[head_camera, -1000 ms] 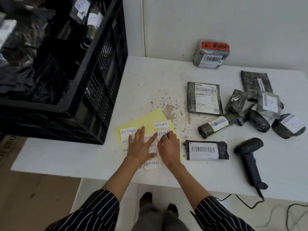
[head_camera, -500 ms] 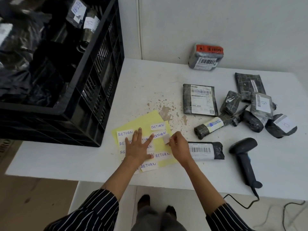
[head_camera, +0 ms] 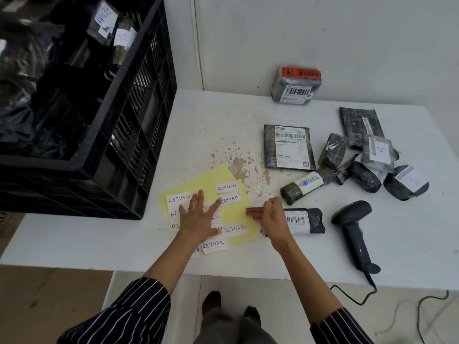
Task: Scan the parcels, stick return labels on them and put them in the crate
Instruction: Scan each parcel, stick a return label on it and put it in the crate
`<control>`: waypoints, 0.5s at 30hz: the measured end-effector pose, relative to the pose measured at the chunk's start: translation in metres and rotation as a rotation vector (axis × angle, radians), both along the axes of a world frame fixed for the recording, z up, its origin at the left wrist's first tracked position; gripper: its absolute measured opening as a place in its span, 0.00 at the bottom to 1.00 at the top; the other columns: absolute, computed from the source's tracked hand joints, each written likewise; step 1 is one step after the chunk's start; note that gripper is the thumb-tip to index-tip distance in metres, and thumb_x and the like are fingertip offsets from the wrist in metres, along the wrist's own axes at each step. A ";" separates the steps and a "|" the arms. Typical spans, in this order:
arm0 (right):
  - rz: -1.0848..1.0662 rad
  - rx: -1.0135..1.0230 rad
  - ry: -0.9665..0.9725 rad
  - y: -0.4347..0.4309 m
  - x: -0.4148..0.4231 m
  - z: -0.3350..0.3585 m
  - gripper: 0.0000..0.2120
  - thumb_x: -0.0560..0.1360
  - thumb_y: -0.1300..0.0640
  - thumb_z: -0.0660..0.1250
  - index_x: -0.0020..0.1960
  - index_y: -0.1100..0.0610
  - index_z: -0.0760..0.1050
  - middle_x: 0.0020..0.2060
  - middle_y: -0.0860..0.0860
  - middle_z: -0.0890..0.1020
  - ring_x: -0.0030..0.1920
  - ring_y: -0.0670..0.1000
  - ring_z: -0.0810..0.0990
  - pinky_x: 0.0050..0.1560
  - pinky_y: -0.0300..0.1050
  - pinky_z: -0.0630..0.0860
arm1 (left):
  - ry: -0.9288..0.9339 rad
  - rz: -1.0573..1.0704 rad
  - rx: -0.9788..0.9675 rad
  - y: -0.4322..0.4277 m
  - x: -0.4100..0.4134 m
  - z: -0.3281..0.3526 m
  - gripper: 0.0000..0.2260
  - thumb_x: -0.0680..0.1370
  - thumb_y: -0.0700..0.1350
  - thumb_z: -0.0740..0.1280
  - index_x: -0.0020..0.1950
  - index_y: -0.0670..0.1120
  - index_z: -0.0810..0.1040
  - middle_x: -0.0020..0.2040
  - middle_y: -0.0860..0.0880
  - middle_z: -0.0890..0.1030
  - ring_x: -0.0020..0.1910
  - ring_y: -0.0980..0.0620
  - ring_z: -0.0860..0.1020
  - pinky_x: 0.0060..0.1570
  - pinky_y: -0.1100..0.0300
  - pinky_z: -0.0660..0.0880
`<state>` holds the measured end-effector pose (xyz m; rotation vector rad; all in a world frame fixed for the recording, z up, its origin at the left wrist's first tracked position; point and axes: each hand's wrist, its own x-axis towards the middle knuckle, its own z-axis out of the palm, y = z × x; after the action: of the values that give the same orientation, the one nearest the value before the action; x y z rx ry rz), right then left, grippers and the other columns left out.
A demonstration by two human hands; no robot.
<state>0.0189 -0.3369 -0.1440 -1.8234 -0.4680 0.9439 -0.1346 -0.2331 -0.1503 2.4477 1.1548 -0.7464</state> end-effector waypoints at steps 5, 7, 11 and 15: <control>-0.019 0.049 -0.068 -0.008 0.011 0.013 0.10 0.82 0.61 0.51 0.42 0.55 0.61 0.45 0.65 0.78 0.46 0.60 0.80 0.47 0.50 0.77 | -0.018 0.024 -0.006 0.001 0.005 0.005 0.38 0.76 0.59 0.65 0.77 0.56 0.43 0.76 0.39 0.36 0.76 0.40 0.39 0.72 0.41 0.47; 0.037 0.061 -0.211 -0.012 0.008 0.021 0.08 0.81 0.63 0.54 0.42 0.57 0.63 0.38 0.57 0.74 0.38 0.53 0.75 0.38 0.36 0.72 | -0.104 0.091 -0.006 -0.001 0.010 0.011 0.37 0.76 0.55 0.67 0.77 0.52 0.49 0.76 0.38 0.40 0.76 0.39 0.42 0.73 0.44 0.44; 0.103 0.135 -0.645 -0.019 -0.006 0.024 0.02 0.77 0.62 0.61 0.46 0.59 0.69 0.44 0.52 0.70 0.42 0.46 0.68 0.42 0.32 0.65 | -0.517 0.241 0.048 -0.021 0.024 0.026 0.21 0.79 0.50 0.63 0.70 0.45 0.68 0.76 0.43 0.55 0.76 0.45 0.53 0.74 0.50 0.49; 0.172 0.144 -0.817 -0.023 -0.016 0.022 0.11 0.76 0.53 0.58 0.47 0.61 0.72 0.48 0.53 0.70 0.45 0.47 0.69 0.46 0.35 0.68 | -0.891 0.604 -0.369 -0.050 0.050 0.052 0.14 0.78 0.54 0.63 0.51 0.45 0.80 0.53 0.51 0.81 0.53 0.53 0.78 0.54 0.59 0.75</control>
<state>0.0032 -0.3603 -0.1216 -2.0022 -1.1720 0.2139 -0.0850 -0.2832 -0.0983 1.6424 1.1225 0.2817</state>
